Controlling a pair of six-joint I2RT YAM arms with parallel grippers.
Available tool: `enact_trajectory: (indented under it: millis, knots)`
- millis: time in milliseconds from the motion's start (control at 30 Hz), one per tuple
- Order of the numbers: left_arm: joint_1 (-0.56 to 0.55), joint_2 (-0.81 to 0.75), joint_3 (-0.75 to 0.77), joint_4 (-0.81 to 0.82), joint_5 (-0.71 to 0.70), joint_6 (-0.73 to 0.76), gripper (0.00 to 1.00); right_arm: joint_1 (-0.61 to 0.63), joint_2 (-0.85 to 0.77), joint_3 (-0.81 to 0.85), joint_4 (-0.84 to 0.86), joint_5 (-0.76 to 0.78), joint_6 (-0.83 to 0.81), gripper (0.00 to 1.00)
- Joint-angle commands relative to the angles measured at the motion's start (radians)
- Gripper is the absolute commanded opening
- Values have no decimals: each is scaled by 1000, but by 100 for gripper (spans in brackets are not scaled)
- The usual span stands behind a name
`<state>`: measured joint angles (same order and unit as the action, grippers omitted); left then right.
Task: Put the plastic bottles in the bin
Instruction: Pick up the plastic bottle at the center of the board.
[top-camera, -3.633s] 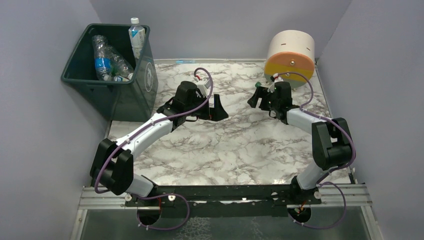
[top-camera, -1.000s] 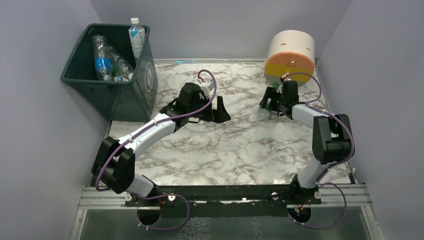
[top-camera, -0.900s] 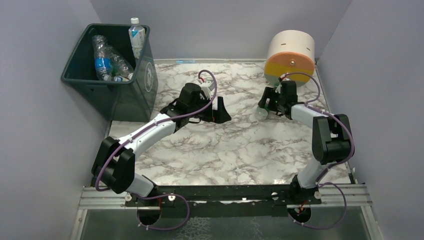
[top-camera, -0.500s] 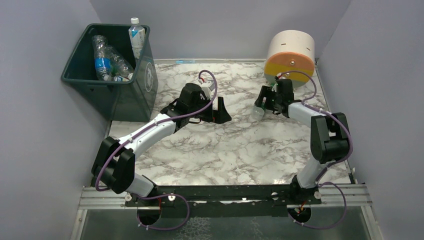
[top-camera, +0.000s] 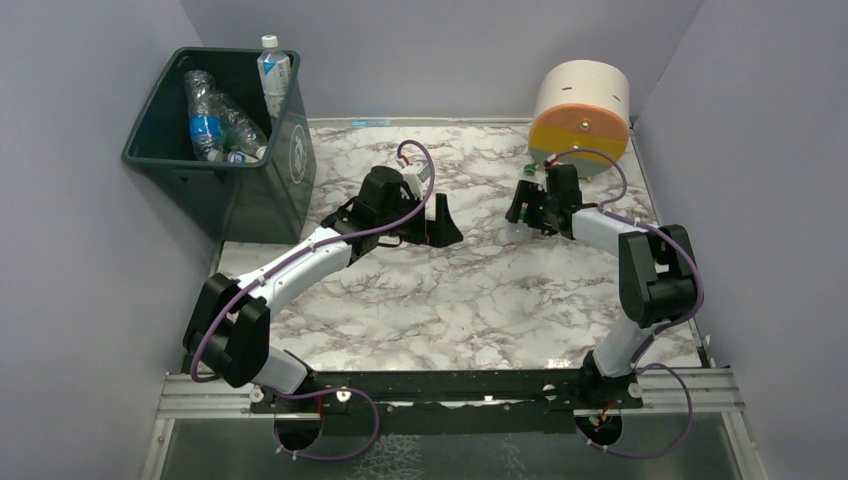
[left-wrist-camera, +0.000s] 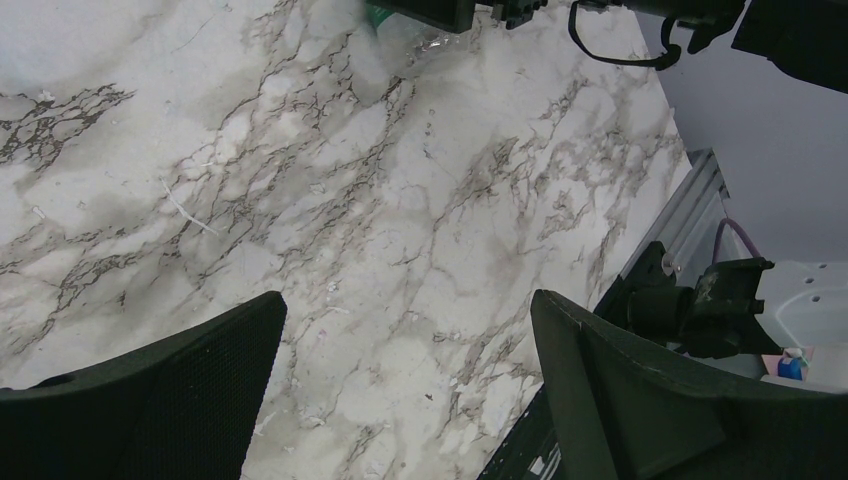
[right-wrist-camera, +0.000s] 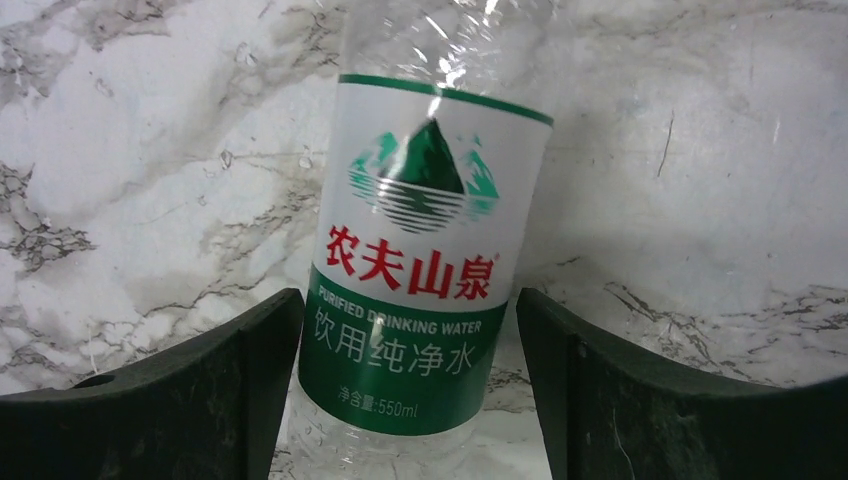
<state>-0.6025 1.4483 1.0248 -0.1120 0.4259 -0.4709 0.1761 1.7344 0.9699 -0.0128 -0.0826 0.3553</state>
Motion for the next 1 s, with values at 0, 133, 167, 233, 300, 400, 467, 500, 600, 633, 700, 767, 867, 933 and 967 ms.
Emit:
enact_trajectory:
  millis: [0, 133, 167, 233, 300, 400, 467, 500, 600, 633, 700, 767, 867, 933, 967]
  knots:
    - [-5, -27, -6, 21, 0, -2, 99, 7, 9, -14, -32, 33, 11, 82]
    - [-5, -27, -8, 20, 2, -2, 99, 9, 3, -13, -32, 37, 12, 81]
    - [-5, -25, -8, 20, 3, -2, 99, 9, 1, -12, -34, 37, 11, 80]
    - [-5, -25, -7, 20, 7, -7, 99, 10, -5, -9, -35, 35, 9, 78]
    - [-6, -21, -4, 20, 13, -8, 99, 11, -11, -6, -40, 34, 7, 76]
    - [-5, -14, 0, 25, 23, -12, 99, 12, -25, -2, -49, 30, 1, 73]
    - [-5, -11, 3, 25, 27, -12, 99, 14, -33, -1, -52, 21, -6, 69]
    - [-5, -11, 3, 25, 27, -11, 99, 14, -38, 1, -55, 16, -8, 67]
    - [-5, -11, -2, 32, 26, -13, 99, 21, -57, 3, -67, 7, -21, 64]
    - [-5, -11, -5, 34, 27, -13, 99, 22, -65, 4, -72, 6, -24, 64]
    - [-5, -12, -11, 41, 29, -16, 99, 27, -84, 2, -80, -1, -30, 63]
    - [-5, -8, -15, 49, 35, -18, 99, 32, -108, -4, -88, -11, -37, 61]
    - [-5, -4, -18, 60, 44, -24, 99, 41, -149, -18, -95, -35, -44, 60]
    - [-5, -2, -25, 72, 46, -31, 99, 46, -179, -32, -103, -48, -45, 58]
    - [-5, 0, -30, 81, 49, -38, 99, 47, -193, -41, -107, -56, -45, 58]
